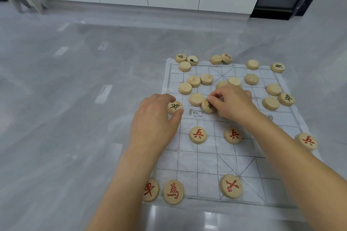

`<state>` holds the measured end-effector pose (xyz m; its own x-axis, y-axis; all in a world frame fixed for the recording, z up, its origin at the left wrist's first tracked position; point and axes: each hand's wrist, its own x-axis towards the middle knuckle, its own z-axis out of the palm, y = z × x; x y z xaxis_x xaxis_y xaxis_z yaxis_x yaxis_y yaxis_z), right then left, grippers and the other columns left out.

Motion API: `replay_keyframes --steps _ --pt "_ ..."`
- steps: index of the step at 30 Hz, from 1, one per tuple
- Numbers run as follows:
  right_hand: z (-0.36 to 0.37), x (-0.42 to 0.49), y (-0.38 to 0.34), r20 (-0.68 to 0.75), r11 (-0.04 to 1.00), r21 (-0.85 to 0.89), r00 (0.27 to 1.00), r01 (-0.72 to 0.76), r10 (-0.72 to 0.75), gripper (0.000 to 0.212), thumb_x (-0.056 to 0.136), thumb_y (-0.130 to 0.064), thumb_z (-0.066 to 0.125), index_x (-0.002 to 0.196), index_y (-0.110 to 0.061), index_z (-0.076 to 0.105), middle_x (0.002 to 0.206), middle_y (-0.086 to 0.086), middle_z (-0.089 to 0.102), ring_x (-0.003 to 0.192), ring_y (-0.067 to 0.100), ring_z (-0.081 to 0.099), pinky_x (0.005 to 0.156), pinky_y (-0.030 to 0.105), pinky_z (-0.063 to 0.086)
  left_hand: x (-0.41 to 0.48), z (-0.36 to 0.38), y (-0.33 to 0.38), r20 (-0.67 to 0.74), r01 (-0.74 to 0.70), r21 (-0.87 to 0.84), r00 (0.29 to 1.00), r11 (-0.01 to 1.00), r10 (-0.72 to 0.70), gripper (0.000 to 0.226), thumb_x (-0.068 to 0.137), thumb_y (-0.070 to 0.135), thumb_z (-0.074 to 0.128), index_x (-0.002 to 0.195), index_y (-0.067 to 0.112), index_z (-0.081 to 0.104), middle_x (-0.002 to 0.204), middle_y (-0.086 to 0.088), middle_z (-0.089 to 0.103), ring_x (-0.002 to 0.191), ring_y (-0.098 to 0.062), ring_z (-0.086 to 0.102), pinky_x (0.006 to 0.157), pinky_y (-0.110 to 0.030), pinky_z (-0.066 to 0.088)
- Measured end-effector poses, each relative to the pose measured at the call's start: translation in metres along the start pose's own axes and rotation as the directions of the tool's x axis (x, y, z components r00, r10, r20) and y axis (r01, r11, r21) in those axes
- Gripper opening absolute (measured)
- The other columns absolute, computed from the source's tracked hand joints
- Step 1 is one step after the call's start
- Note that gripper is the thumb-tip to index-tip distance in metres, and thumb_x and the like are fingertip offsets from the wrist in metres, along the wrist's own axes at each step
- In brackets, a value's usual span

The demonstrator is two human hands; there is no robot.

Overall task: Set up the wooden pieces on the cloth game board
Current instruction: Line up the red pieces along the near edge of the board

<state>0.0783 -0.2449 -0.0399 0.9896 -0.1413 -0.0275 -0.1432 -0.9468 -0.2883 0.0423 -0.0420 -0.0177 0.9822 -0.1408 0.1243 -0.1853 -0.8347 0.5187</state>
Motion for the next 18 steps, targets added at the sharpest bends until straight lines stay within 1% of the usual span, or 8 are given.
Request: replay_keyframes --steps 3,5,7,9,11,14,16,18 --pt "0.007 0.003 -0.016 -0.026 0.999 -0.015 0.998 0.051 -0.052 0.046 0.075 -0.063 0.057 0.108 -0.031 0.058 0.108 -0.005 0.055 0.106 0.020 0.048 0.083 0.038 0.031 0.000 -0.002 -0.003 -0.011 0.007 0.005 1.000 1.000 -0.007 0.033 0.088 0.041 0.054 0.118 0.026 0.057 0.118 0.007 0.059 0.110 -0.015 0.049 0.081 -0.021 0.033" --pt "0.012 0.005 -0.028 -0.012 0.995 -0.024 0.995 0.096 -0.097 0.052 0.068 -0.063 0.065 0.106 -0.030 0.054 0.109 -0.008 0.054 0.107 0.019 0.046 0.085 0.038 0.029 0.000 -0.002 -0.004 -0.002 0.017 0.005 1.000 1.000 -0.017 0.034 0.088 0.042 0.054 0.118 0.026 0.057 0.118 0.008 0.059 0.110 -0.015 0.050 0.081 -0.021 0.034" --pt "0.014 0.008 -0.035 -0.018 0.991 -0.004 0.990 0.137 -0.137 0.044 0.070 -0.055 0.067 0.102 -0.028 0.054 0.104 -0.008 0.058 0.103 0.019 0.049 0.082 0.037 0.027 0.001 -0.002 -0.004 0.012 0.024 0.004 1.000 1.000 -0.024 0.035 0.088 0.042 0.054 0.119 0.026 0.056 0.119 0.007 0.059 0.111 -0.015 0.050 0.083 -0.023 0.036" --pt "0.010 0.008 -0.035 -0.044 0.985 0.054 0.986 0.161 -0.159 0.027 0.079 -0.045 0.060 0.097 -0.026 0.057 0.095 -0.008 0.063 0.095 0.018 0.055 0.082 0.035 0.027 0.002 -0.003 -0.004 0.020 0.027 -0.003 0.999 1.000 -0.027 0.036 0.088 0.041 0.054 0.119 0.025 0.056 0.121 0.006 0.058 0.112 -0.016 0.050 0.086 -0.027 0.040" --pt "0.003 0.008 -0.033 -0.050 0.976 0.160 0.989 0.146 -0.140 0.016 0.087 -0.038 0.052 0.093 -0.024 0.058 0.088 -0.008 0.066 0.088 0.017 0.058 0.087 0.036 0.033 0.002 -0.004 -0.005 0.020 0.029 -0.007 0.999 1.000 -0.029 0.036 0.088 0.040 0.054 0.120 0.024 0.056 0.121 0.006 0.058 0.113 -0.016 0.050 0.087 -0.028 0.040" --pt "-0.003 0.006 -0.032 -0.004 0.953 0.293 0.997 0.072 -0.074 0.020 0.091 -0.036 0.051 0.095 -0.021 0.063 0.086 -0.006 0.067 0.083 0.014 0.059 0.084 0.041 0.047 0.002 -0.005 -0.006 0.013 0.029 0.000 0.999 1.000 -0.029 0.036 0.088 0.040 0.054 0.120 0.024 0.055 0.121 0.006 0.058 0.112 -0.016 0.050 0.086 -0.027 0.039" --pt "0.000 0.008 -0.030 0.013 0.949 0.311 0.999 0.046 -0.053 0.021 0.091 -0.037 0.052 0.094 -0.021 0.066 0.082 -0.007 0.066 0.081 0.014 0.059 0.083 0.043 0.048 0.002 -0.005 -0.006 0.013 0.030 -0.001 0.999 1.000 -0.030 0.036 0.087 0.040 0.055 0.120 0.024 0.056 0.121 0.006 0.058 0.111 -0.016 0.050 0.086 -0.027 0.040" --pt "0.004 0.010 -0.029 0.012 0.958 0.281 0.998 0.058 -0.064 0.020 0.091 -0.037 0.052 0.092 -0.025 0.067 0.084 -0.008 0.067 0.084 0.015 0.059 0.085 0.045 0.047 0.001 -0.006 -0.006 0.018 0.034 0.002 0.999 0.999 -0.034 0.036 0.088 0.040 0.055 0.120 0.024 0.056 0.121 0.006 0.058 0.112 -0.016 0.050 0.086 -0.028 0.040"
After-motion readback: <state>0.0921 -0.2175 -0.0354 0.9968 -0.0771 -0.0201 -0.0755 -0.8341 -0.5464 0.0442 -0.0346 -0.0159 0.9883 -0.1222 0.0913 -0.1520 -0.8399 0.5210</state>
